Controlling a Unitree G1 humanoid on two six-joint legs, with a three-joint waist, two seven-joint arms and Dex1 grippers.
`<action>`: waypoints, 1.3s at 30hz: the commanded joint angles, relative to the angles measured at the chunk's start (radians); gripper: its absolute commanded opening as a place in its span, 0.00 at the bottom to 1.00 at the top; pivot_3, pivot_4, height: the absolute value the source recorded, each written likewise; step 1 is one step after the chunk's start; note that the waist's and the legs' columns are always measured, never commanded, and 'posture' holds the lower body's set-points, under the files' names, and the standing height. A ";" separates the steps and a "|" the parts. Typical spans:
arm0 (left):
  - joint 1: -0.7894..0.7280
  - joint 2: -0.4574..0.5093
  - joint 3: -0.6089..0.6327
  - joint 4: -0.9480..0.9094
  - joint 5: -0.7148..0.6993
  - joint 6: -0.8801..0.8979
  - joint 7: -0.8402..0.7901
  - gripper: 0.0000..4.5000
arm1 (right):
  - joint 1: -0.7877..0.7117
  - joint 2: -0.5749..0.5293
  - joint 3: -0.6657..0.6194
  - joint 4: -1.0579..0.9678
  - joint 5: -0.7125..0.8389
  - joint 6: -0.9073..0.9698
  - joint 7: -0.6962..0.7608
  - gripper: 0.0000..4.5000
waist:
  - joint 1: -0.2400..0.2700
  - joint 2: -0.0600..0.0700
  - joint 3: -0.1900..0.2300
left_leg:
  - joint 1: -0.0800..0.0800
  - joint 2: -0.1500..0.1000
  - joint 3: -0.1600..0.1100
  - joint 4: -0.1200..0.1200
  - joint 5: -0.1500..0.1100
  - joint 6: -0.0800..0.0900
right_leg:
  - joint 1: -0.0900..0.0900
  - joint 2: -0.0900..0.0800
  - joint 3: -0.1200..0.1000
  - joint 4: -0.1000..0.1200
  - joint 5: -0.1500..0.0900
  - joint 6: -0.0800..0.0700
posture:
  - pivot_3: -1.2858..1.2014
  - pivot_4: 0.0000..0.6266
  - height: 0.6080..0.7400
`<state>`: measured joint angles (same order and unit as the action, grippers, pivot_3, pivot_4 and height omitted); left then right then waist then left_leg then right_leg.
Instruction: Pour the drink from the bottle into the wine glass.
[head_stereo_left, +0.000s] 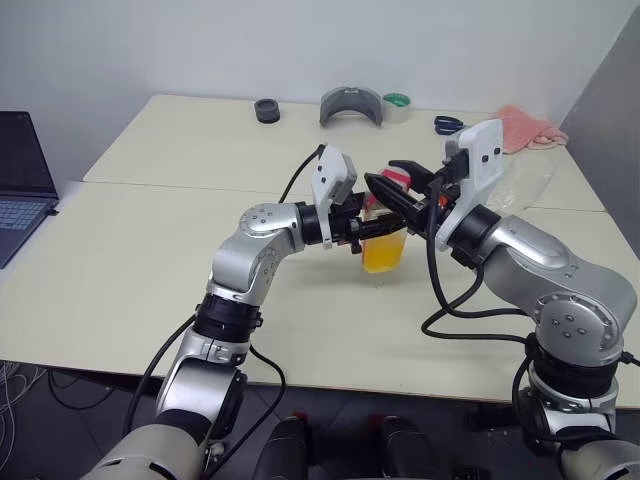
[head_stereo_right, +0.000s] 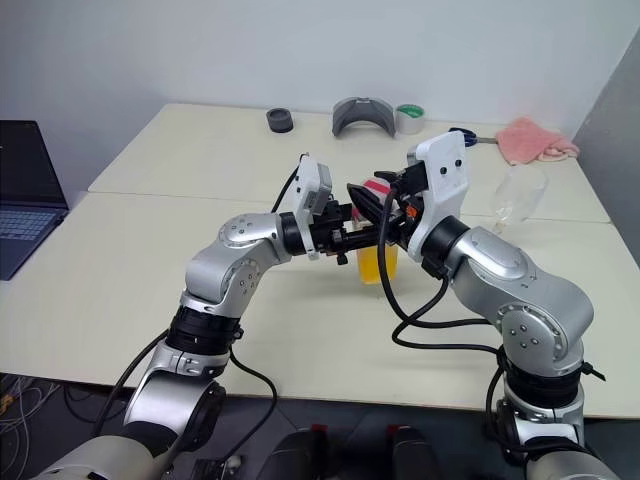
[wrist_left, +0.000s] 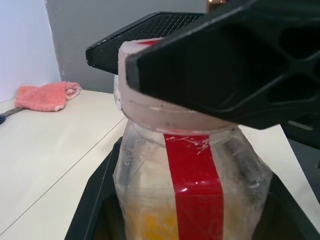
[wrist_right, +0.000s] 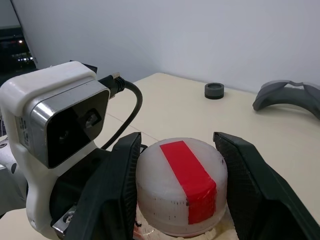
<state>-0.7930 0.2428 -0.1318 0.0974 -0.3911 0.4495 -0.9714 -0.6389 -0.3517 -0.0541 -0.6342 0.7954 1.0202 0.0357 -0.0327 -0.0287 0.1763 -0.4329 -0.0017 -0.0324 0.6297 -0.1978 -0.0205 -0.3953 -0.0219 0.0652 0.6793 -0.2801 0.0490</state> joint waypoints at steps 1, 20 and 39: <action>-0.023 0.004 0.008 -0.016 -0.002 -0.025 -0.001 0.43 | -0.011 0.001 -0.019 -0.045 -0.015 -0.012 -0.020 0.44 | 0.000 0.000 0.000 | 0.000 0.000 0.000 0.000 0.000 0.000 | 0.000 0.000 0.000 0.000 0.000 0.000 | 0.52 0.24 1.00; -0.032 0.112 0.054 -0.262 -0.163 0.196 -0.024 0.43 | -0.222 -0.113 -0.016 0.271 0.104 -0.134 0.561 0.44 | -0.003 0.001 0.001 | 0.000 0.001 0.000 0.000 0.000 0.000 | 0.000 0.001 0.000 0.000 0.000 0.000 | 0.52 0.24 1.00; 0.001 0.208 0.082 -0.384 -0.276 0.313 -0.004 0.43 | -0.362 -0.132 0.079 0.507 0.036 -0.173 0.967 0.60 | 0.000 0.001 0.001 | 0.000 0.001 0.000 0.000 0.000 0.000 | 0.000 0.000 -0.001 0.000 0.000 0.000 | 0.52 0.24 1.00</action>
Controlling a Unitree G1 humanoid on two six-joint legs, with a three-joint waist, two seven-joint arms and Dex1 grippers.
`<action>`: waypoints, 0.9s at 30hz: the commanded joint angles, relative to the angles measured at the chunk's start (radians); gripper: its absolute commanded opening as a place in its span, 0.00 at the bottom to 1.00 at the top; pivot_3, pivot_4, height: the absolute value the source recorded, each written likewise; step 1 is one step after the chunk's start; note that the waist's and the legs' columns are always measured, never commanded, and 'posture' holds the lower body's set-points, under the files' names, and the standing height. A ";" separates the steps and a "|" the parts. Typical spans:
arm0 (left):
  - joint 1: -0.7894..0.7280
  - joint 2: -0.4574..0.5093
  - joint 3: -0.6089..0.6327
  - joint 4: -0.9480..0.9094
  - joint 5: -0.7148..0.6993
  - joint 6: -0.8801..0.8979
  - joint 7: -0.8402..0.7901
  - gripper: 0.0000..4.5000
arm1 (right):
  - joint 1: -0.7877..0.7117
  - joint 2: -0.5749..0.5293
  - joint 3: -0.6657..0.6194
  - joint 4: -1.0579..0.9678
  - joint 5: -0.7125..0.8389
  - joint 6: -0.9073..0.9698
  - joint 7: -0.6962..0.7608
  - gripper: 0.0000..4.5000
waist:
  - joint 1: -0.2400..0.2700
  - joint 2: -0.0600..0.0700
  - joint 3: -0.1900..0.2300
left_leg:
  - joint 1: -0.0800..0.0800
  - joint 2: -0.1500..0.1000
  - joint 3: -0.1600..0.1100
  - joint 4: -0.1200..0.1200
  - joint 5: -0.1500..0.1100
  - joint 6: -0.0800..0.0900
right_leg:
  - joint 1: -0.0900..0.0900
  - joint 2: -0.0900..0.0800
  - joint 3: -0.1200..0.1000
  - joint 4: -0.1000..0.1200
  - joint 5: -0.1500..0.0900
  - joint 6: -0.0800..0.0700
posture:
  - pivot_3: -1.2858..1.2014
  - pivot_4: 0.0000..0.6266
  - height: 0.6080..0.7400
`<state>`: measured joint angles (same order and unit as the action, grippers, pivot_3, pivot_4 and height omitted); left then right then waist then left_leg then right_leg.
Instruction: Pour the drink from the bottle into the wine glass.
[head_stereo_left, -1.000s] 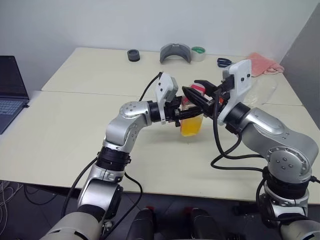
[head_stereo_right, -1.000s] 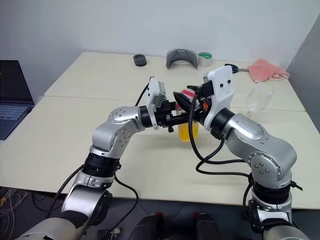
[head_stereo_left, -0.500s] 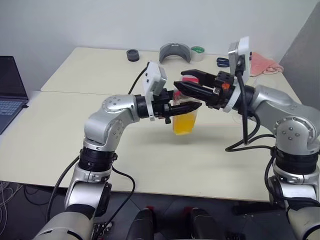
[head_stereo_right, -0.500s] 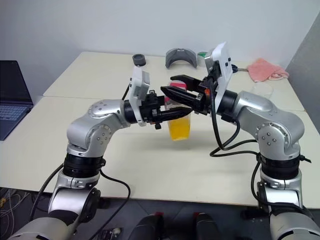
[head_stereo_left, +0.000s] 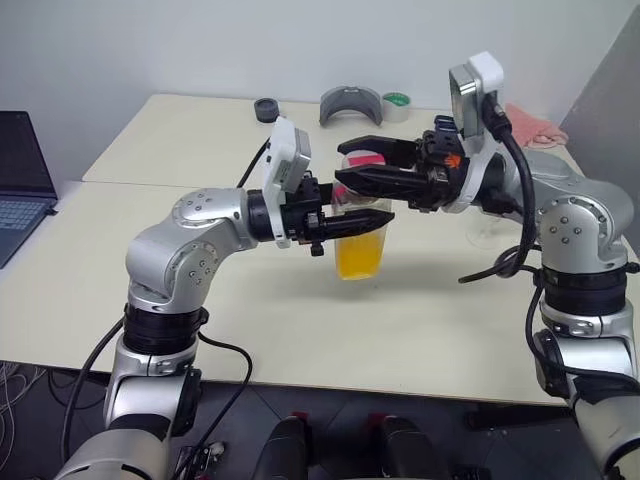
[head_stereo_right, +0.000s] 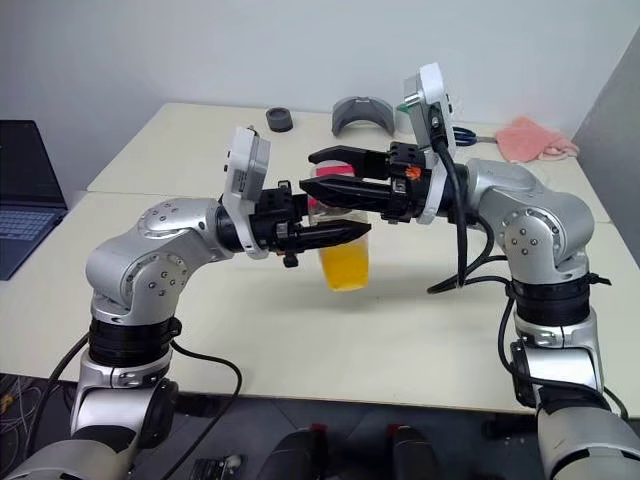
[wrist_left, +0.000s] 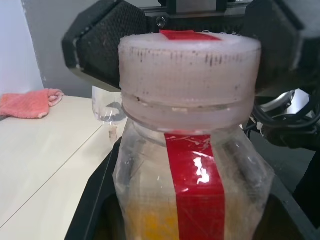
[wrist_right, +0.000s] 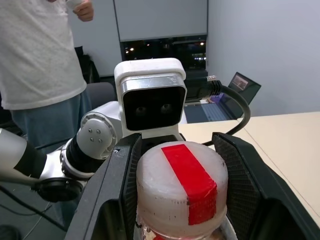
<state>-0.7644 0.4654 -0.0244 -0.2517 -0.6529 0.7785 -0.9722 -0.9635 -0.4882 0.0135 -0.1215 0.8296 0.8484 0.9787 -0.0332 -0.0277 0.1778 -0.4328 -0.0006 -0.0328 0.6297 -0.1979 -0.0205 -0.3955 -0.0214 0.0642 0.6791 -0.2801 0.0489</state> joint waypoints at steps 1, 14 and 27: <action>-0.027 -0.014 -0.027 -0.030 -0.013 -0.020 -0.005 0.43 | -0.038 -0.003 0.003 -0.004 0.007 0.008 0.024 0.66 | 0.000 0.000 0.000 | 0.000 0.000 0.000 0.000 0.000 0.000 | 0.000 0.000 0.000 0.000 0.000 0.000 | 0.52 0.24 1.00; -0.016 -0.031 -0.058 0.086 0.062 -0.136 -0.008 0.43 | 0.086 -0.140 -0.165 -0.257 0.079 0.183 -0.242 0.99 | 0.002 0.000 0.000 | 0.000 0.000 0.000 0.000 0.000 0.000 | 0.000 -0.001 0.000 0.000 0.000 0.000 | 0.52 0.24 1.00; -0.036 -0.088 -0.089 0.210 0.128 -0.230 -0.024 0.43 | 0.202 0.215 -0.267 -0.660 0.165 0.459 -1.131 0.99 | 0.000 0.000 0.000 | -0.001 0.000 0.002 -0.001 0.000 0.000 | -0.002 0.000 0.002 0.001 0.000 0.000 | 0.52 0.24 1.00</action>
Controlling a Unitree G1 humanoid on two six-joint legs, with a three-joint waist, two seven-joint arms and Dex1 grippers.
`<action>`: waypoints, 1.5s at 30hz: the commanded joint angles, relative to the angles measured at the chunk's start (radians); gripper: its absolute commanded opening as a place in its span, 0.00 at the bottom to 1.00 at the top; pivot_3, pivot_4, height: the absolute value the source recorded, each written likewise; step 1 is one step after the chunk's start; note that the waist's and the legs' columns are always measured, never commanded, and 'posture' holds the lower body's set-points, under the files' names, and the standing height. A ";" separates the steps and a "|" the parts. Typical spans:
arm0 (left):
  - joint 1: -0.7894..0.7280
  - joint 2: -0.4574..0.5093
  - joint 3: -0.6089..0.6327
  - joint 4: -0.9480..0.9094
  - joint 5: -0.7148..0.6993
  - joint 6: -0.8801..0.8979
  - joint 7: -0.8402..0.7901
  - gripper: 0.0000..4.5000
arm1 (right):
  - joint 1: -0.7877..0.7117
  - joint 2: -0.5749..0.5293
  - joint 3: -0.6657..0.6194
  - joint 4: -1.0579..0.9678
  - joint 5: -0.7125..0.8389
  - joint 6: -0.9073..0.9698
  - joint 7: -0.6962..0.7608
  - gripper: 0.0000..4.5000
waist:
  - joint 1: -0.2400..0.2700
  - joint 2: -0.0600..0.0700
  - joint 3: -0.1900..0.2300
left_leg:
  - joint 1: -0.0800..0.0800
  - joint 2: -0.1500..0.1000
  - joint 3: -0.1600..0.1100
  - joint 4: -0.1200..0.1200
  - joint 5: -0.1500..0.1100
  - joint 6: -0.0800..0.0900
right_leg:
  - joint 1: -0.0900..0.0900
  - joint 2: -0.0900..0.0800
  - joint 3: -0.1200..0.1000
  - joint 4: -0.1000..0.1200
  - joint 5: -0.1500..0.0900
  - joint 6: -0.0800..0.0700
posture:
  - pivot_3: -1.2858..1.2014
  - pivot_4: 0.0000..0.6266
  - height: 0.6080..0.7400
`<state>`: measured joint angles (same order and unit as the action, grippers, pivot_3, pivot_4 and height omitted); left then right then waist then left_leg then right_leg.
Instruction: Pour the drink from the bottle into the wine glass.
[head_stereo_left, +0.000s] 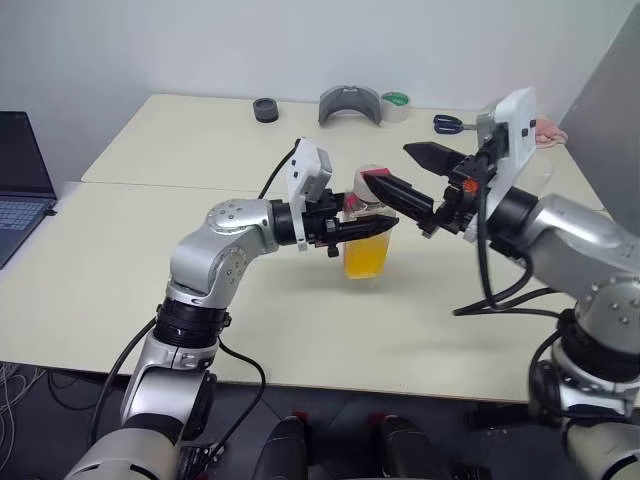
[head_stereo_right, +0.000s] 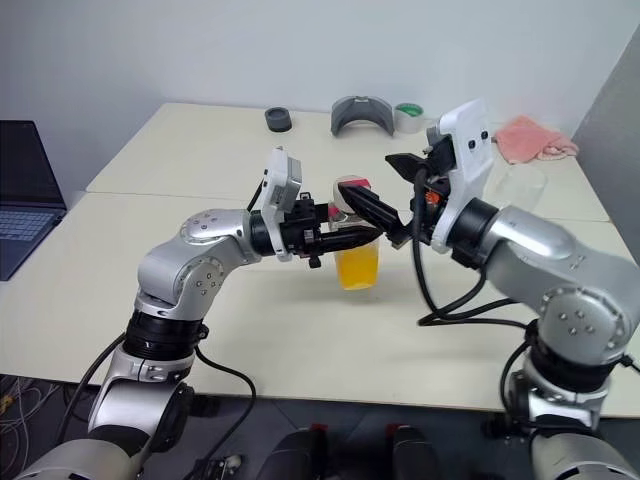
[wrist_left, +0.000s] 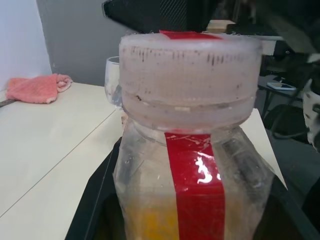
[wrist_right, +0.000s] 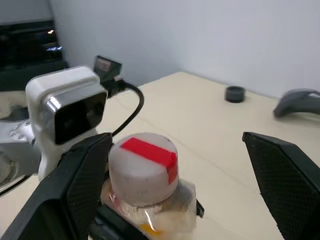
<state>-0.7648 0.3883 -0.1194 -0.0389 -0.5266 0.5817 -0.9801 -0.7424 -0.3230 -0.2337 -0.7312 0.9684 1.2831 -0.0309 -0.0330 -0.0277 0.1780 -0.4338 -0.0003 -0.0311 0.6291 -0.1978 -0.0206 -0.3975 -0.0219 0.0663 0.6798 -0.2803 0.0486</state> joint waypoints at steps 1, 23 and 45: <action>-0.041 -0.016 0.004 0.009 0.006 -0.042 -0.018 0.43 | -0.025 0.078 -0.012 -0.053 0.025 0.034 -0.157 0.99 | 0.000 0.000 0.000 | 0.000 0.000 0.000 0.000 0.000 0.000 | 0.000 0.000 0.000 0.000 0.000 0.000 | 0.52 0.24 1.00; -0.058 -0.060 0.002 0.036 0.037 -0.070 -0.015 0.43 | -0.029 0.158 0.079 -0.024 -0.024 0.027 -0.263 0.78 | -0.002 0.000 0.000 | 0.000 0.000 0.001 0.000 0.000 0.000 | -0.001 0.000 0.000 0.000 0.000 0.000 | 0.52 0.24 1.00; 0.000 0.011 0.027 -0.167 -0.057 0.065 -0.027 0.43 | -0.015 -0.238 0.079 0.171 0.011 -0.224 0.430 0.41 | -0.003 0.000 0.000 | 0.000 0.000 0.002 -0.001 0.000 0.000 | 0.000 0.001 0.000 -0.001 0.000 0.000 | 0.52 0.24 1.00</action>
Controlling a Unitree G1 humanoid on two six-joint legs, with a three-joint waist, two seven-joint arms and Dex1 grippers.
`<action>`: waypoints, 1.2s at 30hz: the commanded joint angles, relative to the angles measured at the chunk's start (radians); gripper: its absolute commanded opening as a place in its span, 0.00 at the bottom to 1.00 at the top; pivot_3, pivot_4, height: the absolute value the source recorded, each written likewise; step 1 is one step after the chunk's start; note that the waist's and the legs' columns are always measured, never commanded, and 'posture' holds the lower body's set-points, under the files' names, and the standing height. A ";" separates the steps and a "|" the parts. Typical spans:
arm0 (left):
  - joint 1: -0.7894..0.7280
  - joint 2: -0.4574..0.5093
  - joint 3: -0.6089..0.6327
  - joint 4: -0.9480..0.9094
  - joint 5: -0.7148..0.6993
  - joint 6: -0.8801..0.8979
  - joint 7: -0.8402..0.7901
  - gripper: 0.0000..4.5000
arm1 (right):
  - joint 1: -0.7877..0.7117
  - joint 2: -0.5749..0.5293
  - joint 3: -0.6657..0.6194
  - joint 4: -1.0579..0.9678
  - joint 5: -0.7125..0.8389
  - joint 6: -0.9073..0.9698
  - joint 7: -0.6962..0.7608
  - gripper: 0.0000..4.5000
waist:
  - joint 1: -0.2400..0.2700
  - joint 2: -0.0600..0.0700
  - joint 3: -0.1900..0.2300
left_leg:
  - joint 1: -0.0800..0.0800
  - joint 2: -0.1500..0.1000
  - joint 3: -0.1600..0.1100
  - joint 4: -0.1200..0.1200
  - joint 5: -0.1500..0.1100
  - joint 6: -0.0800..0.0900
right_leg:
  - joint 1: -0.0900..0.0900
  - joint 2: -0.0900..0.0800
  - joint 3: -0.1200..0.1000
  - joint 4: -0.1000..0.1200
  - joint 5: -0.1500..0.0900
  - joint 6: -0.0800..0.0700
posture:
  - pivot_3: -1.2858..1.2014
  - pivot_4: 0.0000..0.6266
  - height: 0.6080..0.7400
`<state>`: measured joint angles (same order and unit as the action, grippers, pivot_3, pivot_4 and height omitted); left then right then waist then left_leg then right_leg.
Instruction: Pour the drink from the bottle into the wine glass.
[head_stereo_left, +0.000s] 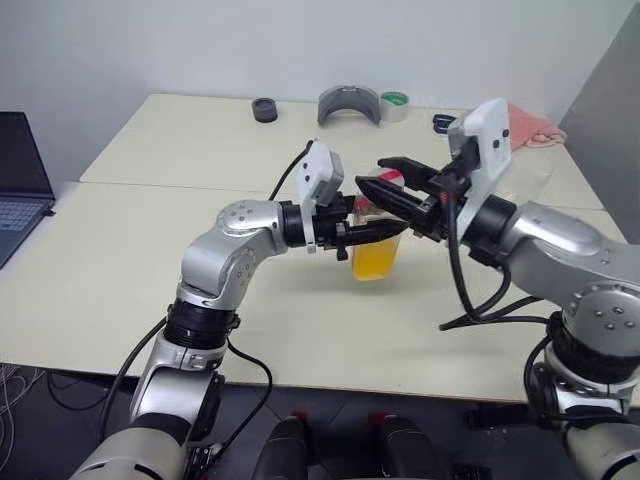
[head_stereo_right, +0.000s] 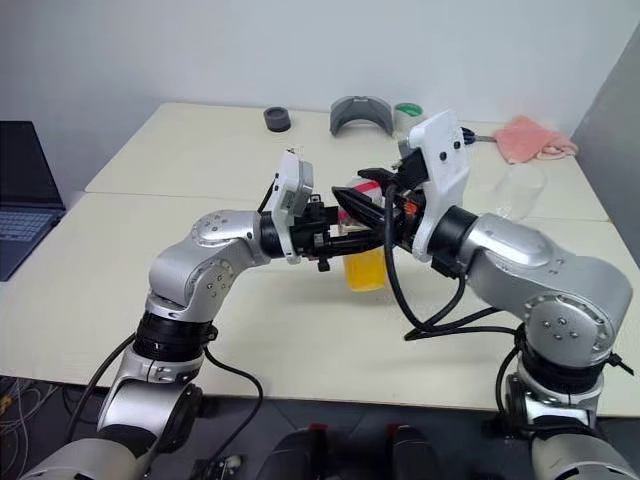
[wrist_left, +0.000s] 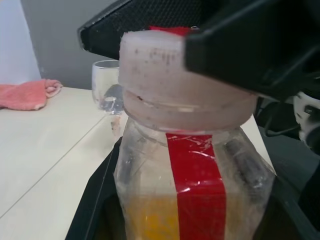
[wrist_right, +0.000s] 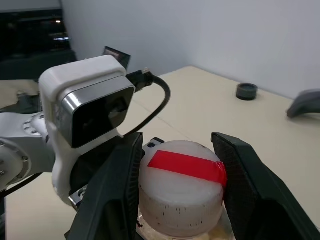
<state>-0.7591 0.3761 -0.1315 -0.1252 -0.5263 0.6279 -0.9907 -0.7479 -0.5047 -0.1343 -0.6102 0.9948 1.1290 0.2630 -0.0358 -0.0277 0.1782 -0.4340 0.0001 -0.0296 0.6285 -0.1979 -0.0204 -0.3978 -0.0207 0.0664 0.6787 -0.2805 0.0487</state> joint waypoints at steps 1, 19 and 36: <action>-0.004 0.027 0.041 -0.093 -0.065 0.026 -0.017 0.43 | -0.016 -0.069 -0.017 0.079 -0.004 -0.088 0.194 0.41 | 0.000 0.000 0.000 | 0.000 0.000 0.000 0.000 0.000 0.000 | 0.000 0.000 0.000 0.000 0.000 0.000 | 0.52 0.24 1.00; 0.004 0.063 0.056 -0.143 -0.114 0.062 0.010 0.43 | -0.108 -0.134 0.182 0.387 -0.210 -0.385 0.750 0.71 | 0.003 0.000 0.000 | 0.000 0.001 0.000 0.000 0.000 0.000 | 0.000 0.000 0.000 0.000 0.000 0.000 | 0.52 0.24 1.00; -0.010 0.045 0.028 -0.002 -0.038 -0.058 -0.014 0.43 | 0.040 -0.151 -0.130 -0.087 0.201 -0.022 -0.043 0.99 | 0.003 0.000 0.001 | 0.000 0.001 0.000 0.001 0.000 0.000 | 0.000 0.000 0.001 0.000 0.000 0.000 | 0.52 0.24 1.00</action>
<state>-0.7362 0.4264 -0.1150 -0.1177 -0.5670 0.6037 -0.9950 -0.7015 -0.6568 -0.2362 -0.6501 1.1545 1.1031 0.3217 -0.0331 -0.0281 0.1790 -0.4340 0.0011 -0.0292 0.6291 -0.1979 -0.0205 -0.3979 -0.0208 0.0671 0.6791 -0.2805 0.0485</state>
